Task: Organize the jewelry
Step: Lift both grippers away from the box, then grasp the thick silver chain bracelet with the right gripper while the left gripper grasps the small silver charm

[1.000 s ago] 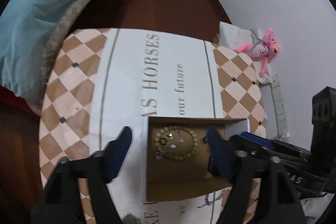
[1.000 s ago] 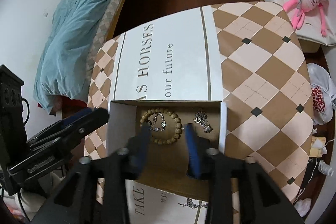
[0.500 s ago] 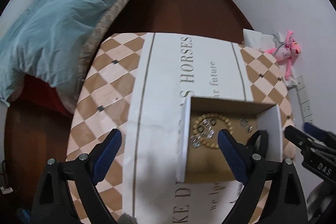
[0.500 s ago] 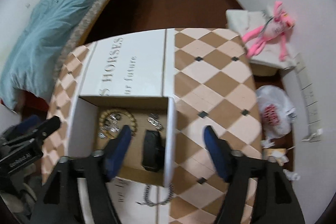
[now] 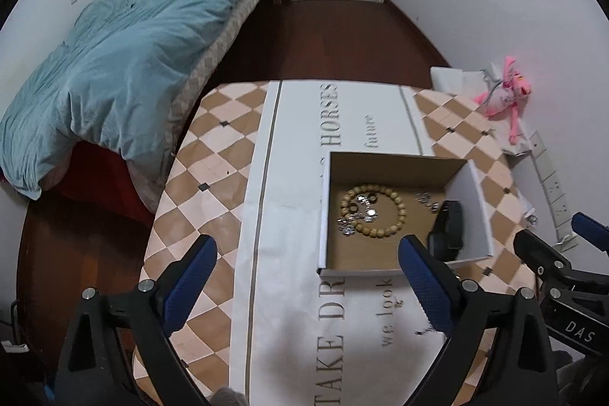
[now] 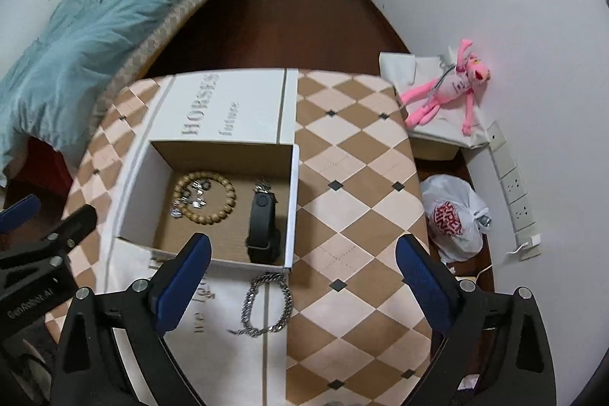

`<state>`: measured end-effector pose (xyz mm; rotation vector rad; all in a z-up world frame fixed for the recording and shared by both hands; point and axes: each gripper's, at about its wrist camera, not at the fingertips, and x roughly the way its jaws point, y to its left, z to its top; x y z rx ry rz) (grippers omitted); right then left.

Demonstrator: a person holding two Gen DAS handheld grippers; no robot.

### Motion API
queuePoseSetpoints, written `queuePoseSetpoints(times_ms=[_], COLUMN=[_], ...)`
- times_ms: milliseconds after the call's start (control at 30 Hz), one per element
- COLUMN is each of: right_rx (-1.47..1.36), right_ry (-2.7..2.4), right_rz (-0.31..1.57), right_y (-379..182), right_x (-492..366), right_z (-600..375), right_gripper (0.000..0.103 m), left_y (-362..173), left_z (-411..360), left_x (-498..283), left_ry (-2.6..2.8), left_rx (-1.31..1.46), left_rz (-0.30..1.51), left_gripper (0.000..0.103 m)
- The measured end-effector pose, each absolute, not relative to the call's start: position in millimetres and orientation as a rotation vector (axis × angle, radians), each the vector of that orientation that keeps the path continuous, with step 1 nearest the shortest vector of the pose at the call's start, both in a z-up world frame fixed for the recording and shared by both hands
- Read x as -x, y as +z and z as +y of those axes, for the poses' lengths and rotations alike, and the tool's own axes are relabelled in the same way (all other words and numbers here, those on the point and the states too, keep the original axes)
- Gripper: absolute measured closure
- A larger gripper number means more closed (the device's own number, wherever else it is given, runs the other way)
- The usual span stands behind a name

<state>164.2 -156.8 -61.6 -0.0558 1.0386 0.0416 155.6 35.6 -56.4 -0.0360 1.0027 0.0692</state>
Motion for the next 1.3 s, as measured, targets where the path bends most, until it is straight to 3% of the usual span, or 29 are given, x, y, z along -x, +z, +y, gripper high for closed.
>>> queuePoseSetpoints(times_ms=[233, 533, 600, 733, 933, 1000, 1300], right_rx=[0.007, 0.031, 0.031, 0.011, 0.034, 0.047, -0.049], right_ry=[0.048, 0.004, -0.003, -0.005, 0.012, 0.021, -0.045], right_rz=[1.036, 1.174, 1.192, 1.216, 1.194, 1.186, 1.184], right_y=[-60, -158, -176, -200, -210, -209, -200], right_x=[-137, -134, -138, -144, -145, -145, -133], right_z=[-161, -165, -167, -170, -166, -165, -216], right_gripper=[0.004, 0.006, 0.019, 0.031, 0.062, 0.093, 0.095], left_y=[-48, -120, -137, -157, -173, -176, -181], left_z=[38, 32, 28, 25, 18, 14, -13], left_x=[-131, -120, -119, -121, -127, -129, -136], left_ry=[0.063, 0.111, 0.121, 0.12, 0.108, 0.102, 0.024], left_rx=[0.051, -0.009, -0.04, -0.049, -0.028, -0.026, 0.025], left_rz=[0.972, 1.089, 1.114, 1.158, 1.194, 1.195, 1.195], left_gripper=[0.006, 0.006, 0.006, 0.006, 0.006, 0.006, 0.006])
